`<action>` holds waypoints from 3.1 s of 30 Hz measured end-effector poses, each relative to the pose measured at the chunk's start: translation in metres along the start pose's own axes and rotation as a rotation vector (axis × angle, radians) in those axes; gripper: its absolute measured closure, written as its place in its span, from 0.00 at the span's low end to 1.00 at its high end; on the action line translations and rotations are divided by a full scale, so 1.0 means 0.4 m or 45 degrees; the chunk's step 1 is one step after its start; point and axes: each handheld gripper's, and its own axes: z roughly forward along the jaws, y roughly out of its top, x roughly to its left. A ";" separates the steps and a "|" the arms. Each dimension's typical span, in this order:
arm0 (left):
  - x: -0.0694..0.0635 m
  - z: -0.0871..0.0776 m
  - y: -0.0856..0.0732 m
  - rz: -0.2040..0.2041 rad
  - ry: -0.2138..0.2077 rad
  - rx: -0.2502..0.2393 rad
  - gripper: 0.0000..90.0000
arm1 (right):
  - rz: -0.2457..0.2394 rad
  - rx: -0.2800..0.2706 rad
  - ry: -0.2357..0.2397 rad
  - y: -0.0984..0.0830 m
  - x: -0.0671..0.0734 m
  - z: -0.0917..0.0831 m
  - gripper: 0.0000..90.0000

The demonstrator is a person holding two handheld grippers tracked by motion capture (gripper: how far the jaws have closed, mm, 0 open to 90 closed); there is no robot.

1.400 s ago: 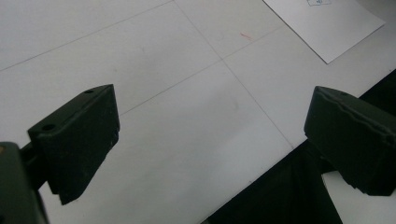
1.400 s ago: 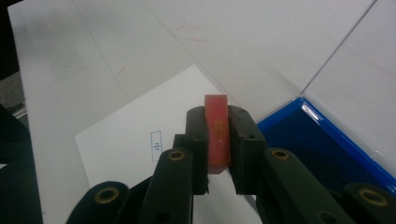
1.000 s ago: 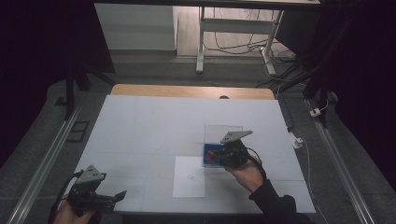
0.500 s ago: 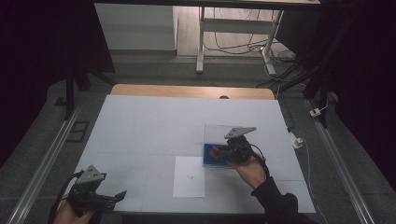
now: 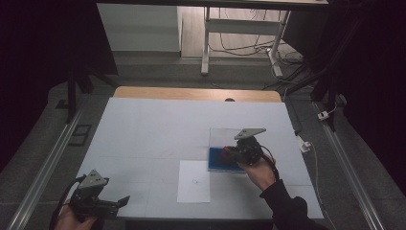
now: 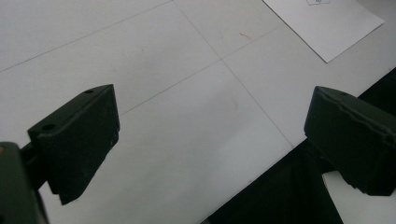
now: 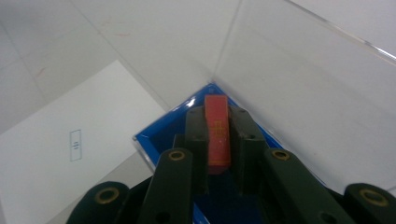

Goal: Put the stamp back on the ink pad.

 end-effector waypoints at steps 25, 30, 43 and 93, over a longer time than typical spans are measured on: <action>-0.001 0.000 0.000 0.004 0.000 0.002 0.05 | -0.017 0.114 -0.057 -0.022 -0.021 0.042 0.88; -0.001 0.001 0.000 0.003 0.000 0.003 0.05 | -0.015 0.113 -0.060 -0.023 -0.021 0.043 0.88; 0.000 0.000 0.000 0.003 -0.001 0.001 0.05 | 0.013 0.083 -0.062 -0.023 -0.025 0.039 0.81; 0.002 -0.001 -0.001 -0.008 -0.008 -0.002 0.05 | 0.078 0.007 -0.040 -0.038 0.026 -0.045 0.00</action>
